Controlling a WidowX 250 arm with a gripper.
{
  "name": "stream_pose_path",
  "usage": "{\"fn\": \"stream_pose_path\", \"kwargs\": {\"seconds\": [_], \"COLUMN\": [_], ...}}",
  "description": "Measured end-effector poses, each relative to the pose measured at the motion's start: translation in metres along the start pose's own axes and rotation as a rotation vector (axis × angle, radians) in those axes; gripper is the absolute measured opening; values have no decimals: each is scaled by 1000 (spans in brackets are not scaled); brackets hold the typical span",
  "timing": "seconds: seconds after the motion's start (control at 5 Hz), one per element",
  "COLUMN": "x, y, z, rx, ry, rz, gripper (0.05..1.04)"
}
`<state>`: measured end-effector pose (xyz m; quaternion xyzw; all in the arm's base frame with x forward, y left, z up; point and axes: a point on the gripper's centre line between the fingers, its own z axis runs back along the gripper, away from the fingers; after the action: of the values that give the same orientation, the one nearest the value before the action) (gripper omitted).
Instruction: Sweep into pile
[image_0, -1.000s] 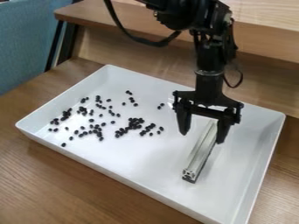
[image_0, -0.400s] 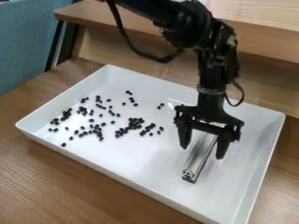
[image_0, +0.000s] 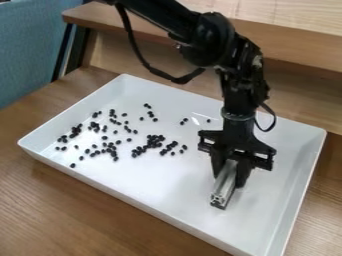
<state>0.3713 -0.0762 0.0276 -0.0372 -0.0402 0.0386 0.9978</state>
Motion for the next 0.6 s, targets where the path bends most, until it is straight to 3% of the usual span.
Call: {"fn": "stream_pose_path", "kwargs": {"seconds": [0.2,0.4,0.6], "x": [2,3,12], "y": [5,18,41], "z": [1,5,12], "rx": [-34,-28,18], "ry": [-10,18,19], "rz": [-3,-48,-80], "gripper": [400,400,400]}}
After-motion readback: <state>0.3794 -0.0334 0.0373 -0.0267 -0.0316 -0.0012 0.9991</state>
